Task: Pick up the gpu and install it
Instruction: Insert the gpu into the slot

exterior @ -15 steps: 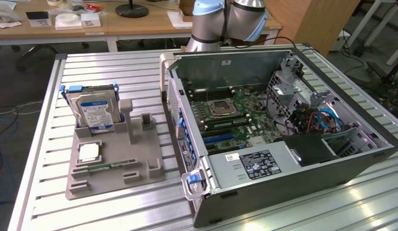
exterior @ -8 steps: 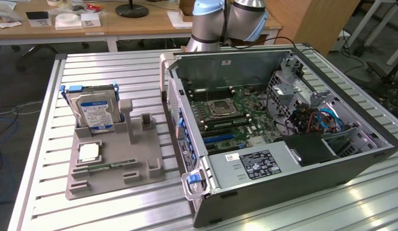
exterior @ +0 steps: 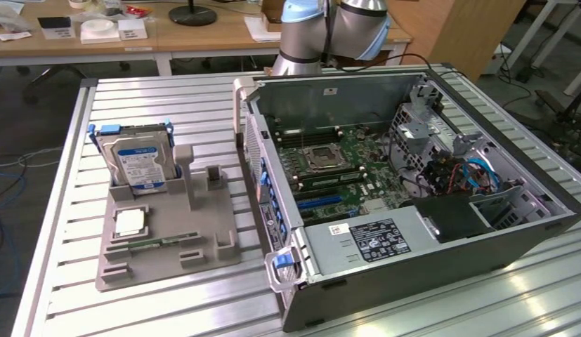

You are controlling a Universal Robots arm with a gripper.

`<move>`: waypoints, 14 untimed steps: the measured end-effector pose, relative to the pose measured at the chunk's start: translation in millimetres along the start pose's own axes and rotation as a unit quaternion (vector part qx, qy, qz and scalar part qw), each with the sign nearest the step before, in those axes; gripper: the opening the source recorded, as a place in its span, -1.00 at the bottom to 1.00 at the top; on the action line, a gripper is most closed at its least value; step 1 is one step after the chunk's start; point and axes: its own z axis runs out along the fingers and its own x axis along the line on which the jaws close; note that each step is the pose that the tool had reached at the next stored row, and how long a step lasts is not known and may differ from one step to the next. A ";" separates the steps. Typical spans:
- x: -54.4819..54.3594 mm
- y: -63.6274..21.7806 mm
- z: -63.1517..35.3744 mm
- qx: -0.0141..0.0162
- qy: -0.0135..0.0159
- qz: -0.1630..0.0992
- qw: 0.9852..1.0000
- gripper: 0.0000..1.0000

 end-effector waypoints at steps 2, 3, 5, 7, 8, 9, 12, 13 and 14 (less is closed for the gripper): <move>0.1 -0.9 3.7 0.000 0.000 0.000 1.000 -0.46; 0.2 -1.5 5.5 0.000 0.000 0.000 1.000 -0.46; 0.3 -2.8 9.1 0.000 0.000 0.000 1.000 -0.46; 0.4 -4.3 12.8 0.000 0.000 0.000 1.000 -0.46; 0.5 -5.1 14.6 0.000 0.000 0.000 1.000 -0.46; 0.5 -6.0 16.4 0.000 0.000 0.000 1.000 -0.46; 0.7 -8.1 21.9 0.000 0.000 0.000 1.000 -0.46; 0.7 -8.8 23.7 0.000 0.000 0.000 1.000 -0.46; 0.8 -9.4 25.4 0.000 0.000 0.000 1.000 -0.46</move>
